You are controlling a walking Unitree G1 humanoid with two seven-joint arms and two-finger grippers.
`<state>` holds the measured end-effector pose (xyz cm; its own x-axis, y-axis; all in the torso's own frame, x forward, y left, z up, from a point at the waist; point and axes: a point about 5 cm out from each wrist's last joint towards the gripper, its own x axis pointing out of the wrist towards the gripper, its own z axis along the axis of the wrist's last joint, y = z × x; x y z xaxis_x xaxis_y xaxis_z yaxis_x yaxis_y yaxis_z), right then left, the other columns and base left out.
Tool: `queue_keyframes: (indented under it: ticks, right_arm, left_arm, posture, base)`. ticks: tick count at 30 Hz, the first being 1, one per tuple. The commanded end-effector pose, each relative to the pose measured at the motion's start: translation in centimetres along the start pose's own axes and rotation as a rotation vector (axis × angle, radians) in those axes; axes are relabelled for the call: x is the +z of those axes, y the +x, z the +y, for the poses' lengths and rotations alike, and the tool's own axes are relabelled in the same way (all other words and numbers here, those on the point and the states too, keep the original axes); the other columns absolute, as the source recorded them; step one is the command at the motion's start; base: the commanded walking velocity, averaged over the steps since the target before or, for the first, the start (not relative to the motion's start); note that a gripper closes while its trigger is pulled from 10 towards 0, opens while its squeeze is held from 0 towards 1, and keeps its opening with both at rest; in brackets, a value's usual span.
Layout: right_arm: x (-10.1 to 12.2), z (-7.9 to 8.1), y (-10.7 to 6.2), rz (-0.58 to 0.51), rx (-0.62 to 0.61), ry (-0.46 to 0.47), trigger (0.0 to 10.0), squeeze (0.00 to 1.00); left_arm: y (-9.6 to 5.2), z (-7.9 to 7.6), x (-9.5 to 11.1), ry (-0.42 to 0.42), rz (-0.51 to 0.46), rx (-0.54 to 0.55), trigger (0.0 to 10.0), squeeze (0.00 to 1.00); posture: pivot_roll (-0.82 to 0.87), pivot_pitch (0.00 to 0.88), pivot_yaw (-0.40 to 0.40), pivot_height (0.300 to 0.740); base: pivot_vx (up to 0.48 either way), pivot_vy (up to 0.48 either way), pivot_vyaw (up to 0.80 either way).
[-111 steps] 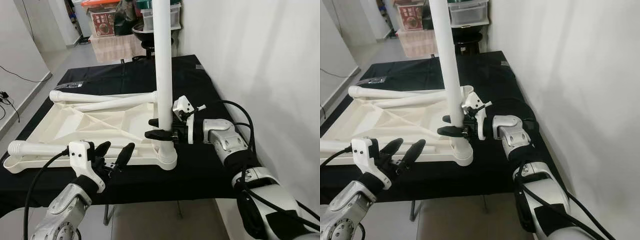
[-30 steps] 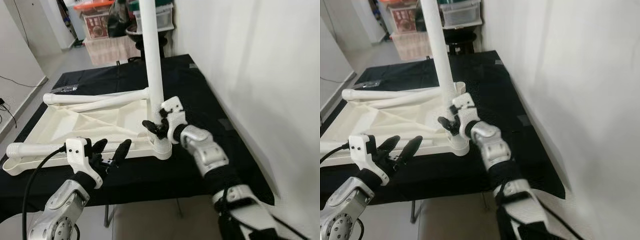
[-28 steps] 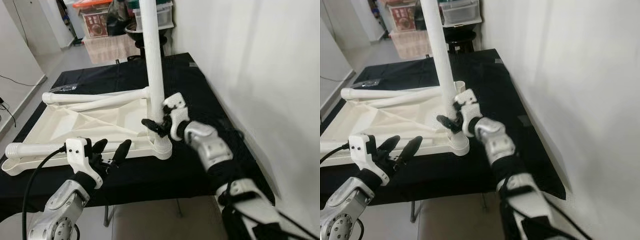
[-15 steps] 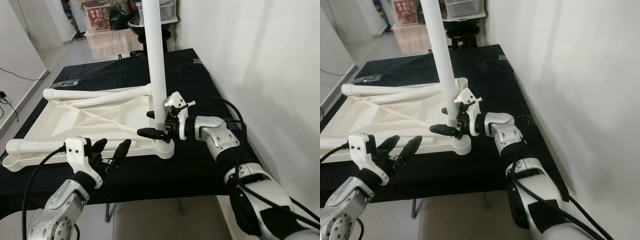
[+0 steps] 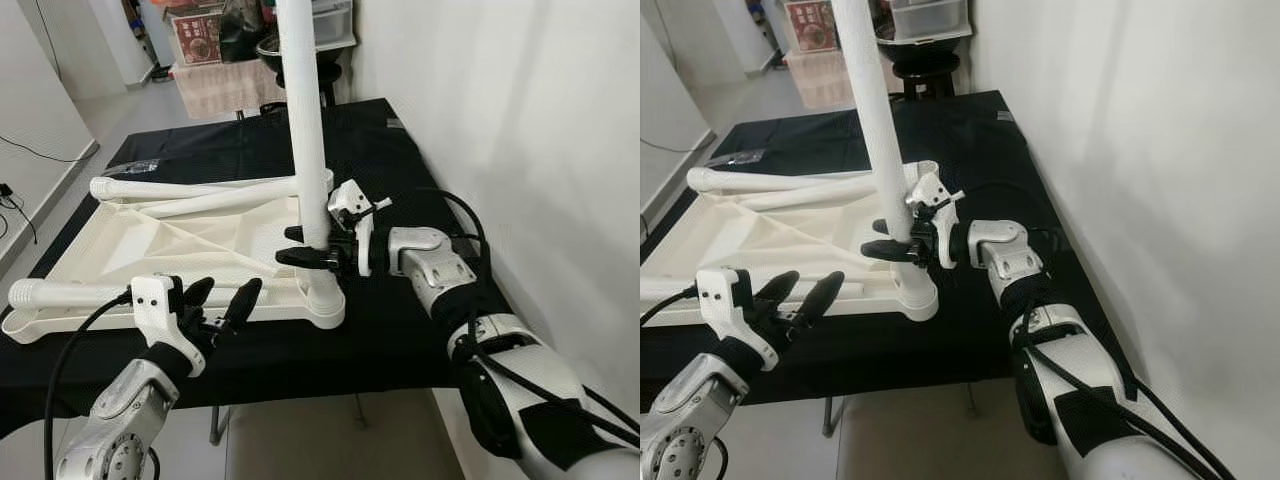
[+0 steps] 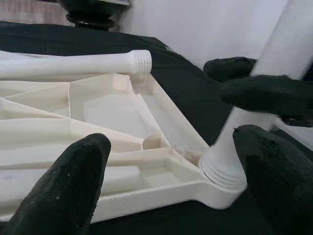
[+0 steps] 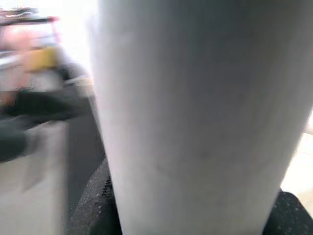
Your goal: Building children table
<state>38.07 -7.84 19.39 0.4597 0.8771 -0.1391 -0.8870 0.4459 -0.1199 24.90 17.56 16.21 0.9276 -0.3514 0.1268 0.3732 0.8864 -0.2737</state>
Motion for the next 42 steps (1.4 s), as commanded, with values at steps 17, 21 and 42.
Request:
queue_keyframes:
  ticks: [17, 21, 42]
  right_arm:
    - [-2.8, 1.5, -0.3, 0.079, -0.533, 0.119, 10.0, 1.00]
    - [-1.5, 1.7, -0.2, 0.007, -0.435, 0.113, 10.0, 1.00]
    - [1.0, 0.2, -0.5, -0.051, 0.147, 0.053, 0.0, 0.00]
  left_arm:
    - [-0.1, 0.6, 0.1, 0.012, 0.009, 0.014, 10.0, 0.00]
    - [0.0, 0.6, 0.1, 0.012, 0.014, 0.007, 10.0, 0.00]
    - [-0.3, 0.3, -0.3, 0.004, 0.040, -0.024, 10.0, 0.00]
  posture:
    - [-0.05, 0.061, 0.099, 0.740]
    - [-0.05, 0.060, 0.102, 0.740]
    - [-0.02, 0.043, 0.090, 0.740]
  base:
    - [0.000, 0.000, 0.00]
    - [0.000, 0.000, 0.00]
    - [0.000, 0.000, 0.00]
